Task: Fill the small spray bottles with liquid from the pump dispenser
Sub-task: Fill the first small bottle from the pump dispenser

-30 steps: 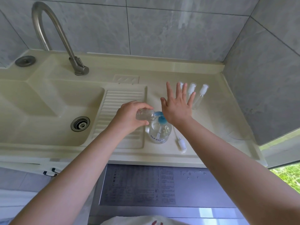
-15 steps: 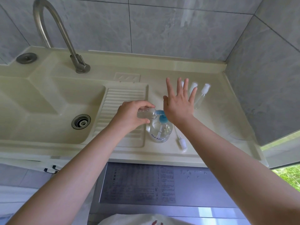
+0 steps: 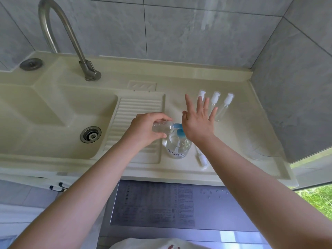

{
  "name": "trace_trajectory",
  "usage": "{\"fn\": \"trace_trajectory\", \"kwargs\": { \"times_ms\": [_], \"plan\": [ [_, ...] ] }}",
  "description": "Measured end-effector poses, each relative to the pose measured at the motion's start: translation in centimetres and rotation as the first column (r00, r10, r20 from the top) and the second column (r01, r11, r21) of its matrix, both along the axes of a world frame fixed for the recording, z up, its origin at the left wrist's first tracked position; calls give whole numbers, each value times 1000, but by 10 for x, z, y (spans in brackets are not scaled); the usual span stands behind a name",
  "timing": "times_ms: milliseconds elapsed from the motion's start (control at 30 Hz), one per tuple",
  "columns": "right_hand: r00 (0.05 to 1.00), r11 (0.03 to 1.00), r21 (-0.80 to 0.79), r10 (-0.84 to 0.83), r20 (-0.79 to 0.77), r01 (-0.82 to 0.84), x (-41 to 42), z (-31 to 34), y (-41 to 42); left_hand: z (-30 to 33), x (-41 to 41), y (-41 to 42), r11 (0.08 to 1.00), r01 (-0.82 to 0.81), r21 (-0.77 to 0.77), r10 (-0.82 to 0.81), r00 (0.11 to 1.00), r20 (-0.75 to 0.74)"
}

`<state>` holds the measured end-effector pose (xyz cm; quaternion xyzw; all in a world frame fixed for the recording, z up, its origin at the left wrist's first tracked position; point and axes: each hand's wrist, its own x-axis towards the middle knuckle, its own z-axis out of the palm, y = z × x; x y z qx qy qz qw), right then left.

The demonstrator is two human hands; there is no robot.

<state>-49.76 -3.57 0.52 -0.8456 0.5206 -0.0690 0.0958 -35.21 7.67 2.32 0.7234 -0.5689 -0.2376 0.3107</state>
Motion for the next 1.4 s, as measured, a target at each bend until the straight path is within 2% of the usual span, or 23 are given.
{"fn": "trace_trajectory", "kwargs": {
  "times_ms": [267,433,633,700,833,1067,1200,1300,1400],
  "plan": [
    [999,992,-127,12,-52,-18,3,11,-10,2,1,2,1000,-15,-1,15,1000,-8],
    [999,1000,-13,-1,-39,0,4,-1,-4,0,0,1,1000,-6,9,6,1000,3],
    [999,987,-158,-3,-33,-2,5,13,-11,2,1,1,1000,3,-6,-3,1000,-11],
    [999,992,-129,6,-33,-10,5,8,-9,3,2,0,1000,14,-14,-14,1000,-13],
    [998,999,35,-15,-57,17,5,-4,-3,1,1,-1,1000,27,0,-27,1000,-2],
    [997,997,-70,-25,-67,21,5,8,-10,4,1,-1,1000,6,-12,-6,1000,-16],
    [997,999,30,-39,-64,41,4,0,-9,5,-1,-1,1000,22,0,-22,1000,-3],
    [996,998,-68,-13,-93,6,5,1,-9,4,-2,0,1000,18,2,-18,1000,-1],
    [998,986,-164,4,-60,-13,6,8,-11,5,-2,0,1000,10,-4,-10,1000,-5]
  ]
}}
